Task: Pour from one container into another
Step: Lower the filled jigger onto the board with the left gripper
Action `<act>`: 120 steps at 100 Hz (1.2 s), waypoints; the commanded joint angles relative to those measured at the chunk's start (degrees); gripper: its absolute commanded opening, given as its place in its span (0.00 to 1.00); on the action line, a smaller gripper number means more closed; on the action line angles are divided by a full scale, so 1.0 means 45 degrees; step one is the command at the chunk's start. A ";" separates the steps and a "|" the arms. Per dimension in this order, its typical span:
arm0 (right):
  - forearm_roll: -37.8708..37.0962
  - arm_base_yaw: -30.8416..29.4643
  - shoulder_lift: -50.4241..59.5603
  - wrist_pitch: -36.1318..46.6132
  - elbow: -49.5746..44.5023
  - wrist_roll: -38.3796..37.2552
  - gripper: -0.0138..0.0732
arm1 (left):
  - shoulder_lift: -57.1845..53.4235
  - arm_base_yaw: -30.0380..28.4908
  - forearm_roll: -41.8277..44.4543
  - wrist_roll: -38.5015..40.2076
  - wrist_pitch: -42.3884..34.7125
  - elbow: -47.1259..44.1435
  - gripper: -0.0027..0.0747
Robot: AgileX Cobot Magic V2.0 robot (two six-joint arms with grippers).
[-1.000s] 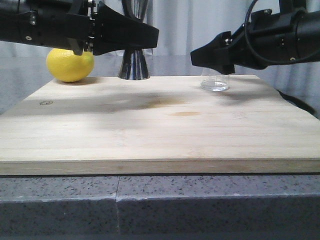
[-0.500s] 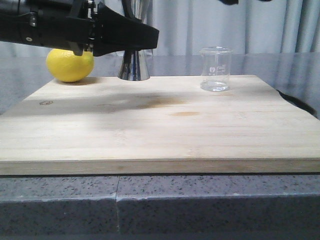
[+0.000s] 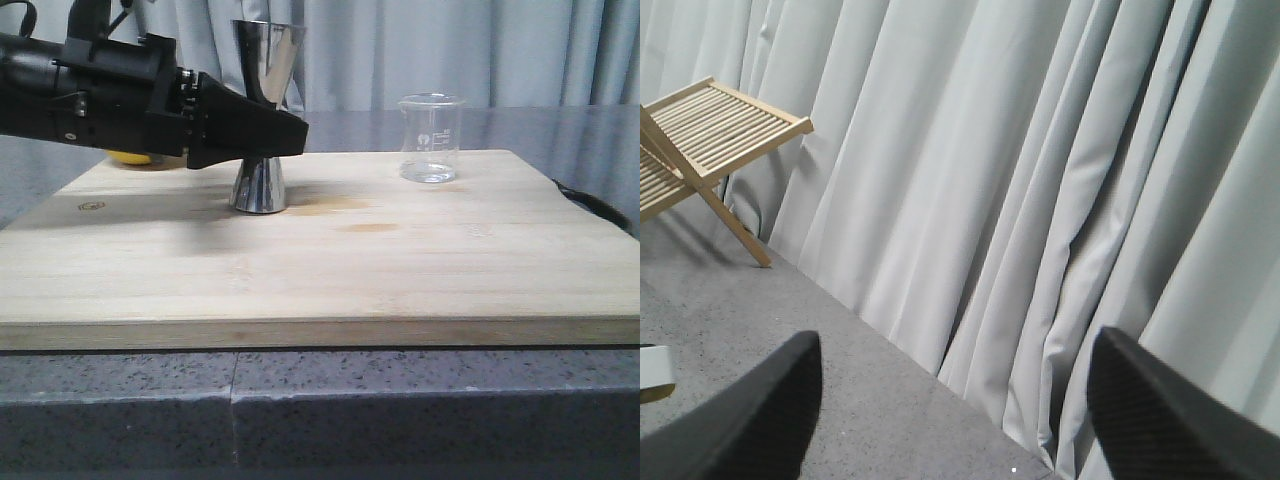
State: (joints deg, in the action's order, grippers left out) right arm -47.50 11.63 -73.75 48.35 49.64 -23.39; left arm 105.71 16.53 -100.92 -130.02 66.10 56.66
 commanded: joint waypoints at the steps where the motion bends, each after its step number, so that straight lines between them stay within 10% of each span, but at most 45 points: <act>1: 0.0259 0.0009 0.0481 0.0631 0.0396 -0.0072 0.74 | -0.0543 -0.0229 -0.1123 -0.0137 0.1636 0.0334 0.01; 120: 0.0241 0.0009 0.0481 0.0551 0.0396 -0.0097 0.74 | -0.0534 -0.0553 -0.0386 -0.0065 0.1636 0.0334 0.01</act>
State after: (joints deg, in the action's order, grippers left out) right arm -48.24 11.63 -73.42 48.16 49.64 -23.65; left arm 105.71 14.17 -100.45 -130.56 66.28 56.66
